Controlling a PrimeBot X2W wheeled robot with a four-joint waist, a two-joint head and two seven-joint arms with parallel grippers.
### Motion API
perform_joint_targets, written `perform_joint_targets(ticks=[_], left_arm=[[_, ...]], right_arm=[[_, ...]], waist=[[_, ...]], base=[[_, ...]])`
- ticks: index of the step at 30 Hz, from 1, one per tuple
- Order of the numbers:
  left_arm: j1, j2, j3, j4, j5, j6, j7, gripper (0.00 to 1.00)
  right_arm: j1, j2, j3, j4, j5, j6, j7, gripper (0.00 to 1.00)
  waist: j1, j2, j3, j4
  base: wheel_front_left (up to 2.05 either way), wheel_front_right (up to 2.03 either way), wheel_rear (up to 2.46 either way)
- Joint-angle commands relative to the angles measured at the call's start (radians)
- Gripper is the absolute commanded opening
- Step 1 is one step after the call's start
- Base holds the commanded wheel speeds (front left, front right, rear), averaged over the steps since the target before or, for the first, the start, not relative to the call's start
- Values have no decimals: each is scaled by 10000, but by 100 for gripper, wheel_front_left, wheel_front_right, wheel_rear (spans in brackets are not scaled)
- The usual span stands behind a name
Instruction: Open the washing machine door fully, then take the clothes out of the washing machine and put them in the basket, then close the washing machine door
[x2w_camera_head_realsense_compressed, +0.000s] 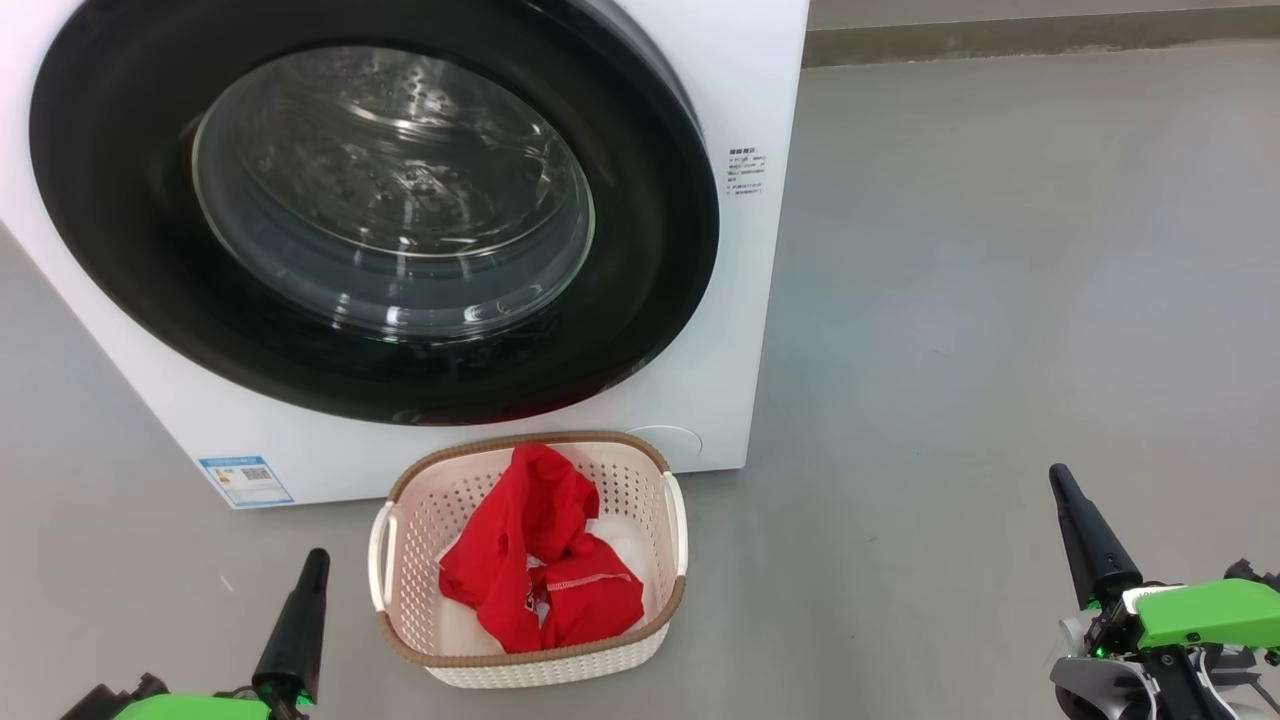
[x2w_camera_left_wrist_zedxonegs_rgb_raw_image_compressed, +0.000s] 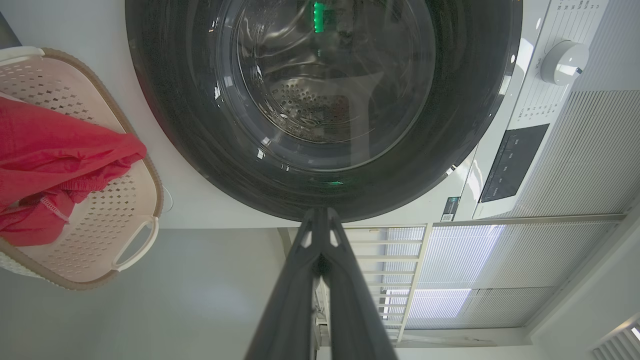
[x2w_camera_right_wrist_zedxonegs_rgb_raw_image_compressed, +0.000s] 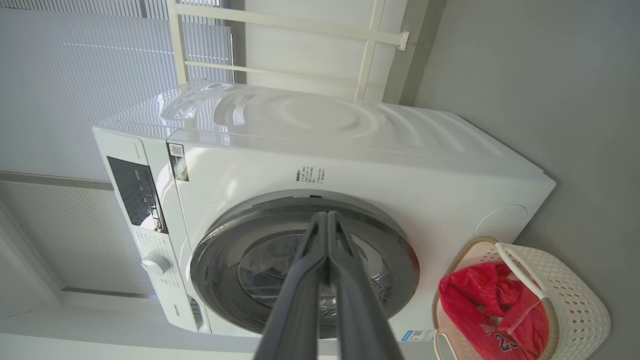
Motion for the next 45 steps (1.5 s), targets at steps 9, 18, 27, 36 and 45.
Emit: perform_joint_targets(ticks=[9, 18, 27, 36, 45], left_arm=[[-397, 206, 262, -207, -69, -71, 75, 0], [-397, 206, 262, -207, -69, -71, 74, 0], [-397, 206, 262, -207, -69, -71, 74, 0], [-397, 206, 262, -207, -69, -71, 74, 0], [-397, 206, 262, -207, -69, -71, 74, 0]], right_arm=[[-424, -108, 123, -245, -7, 4, 51, 0], [-425, -104, 118, -245, -12, 4, 55, 0], [-425, -101, 114, -245, -15, 4, 58, 0], [-425, -99, 110, -244, -19, 4, 62, 0], [-426, -96, 106, -244, -22, 4, 64, 0]], waist=[[0, -1, 0, 0], [0, -1, 0, 0], [0, -1, 0, 0], [0, -1, 0, 0], [0, -1, 0, 0]], base=[[0, 0, 0], [0, 0, 0], [0, 0, 0], [0, 0, 0], [0, 0, 0]])
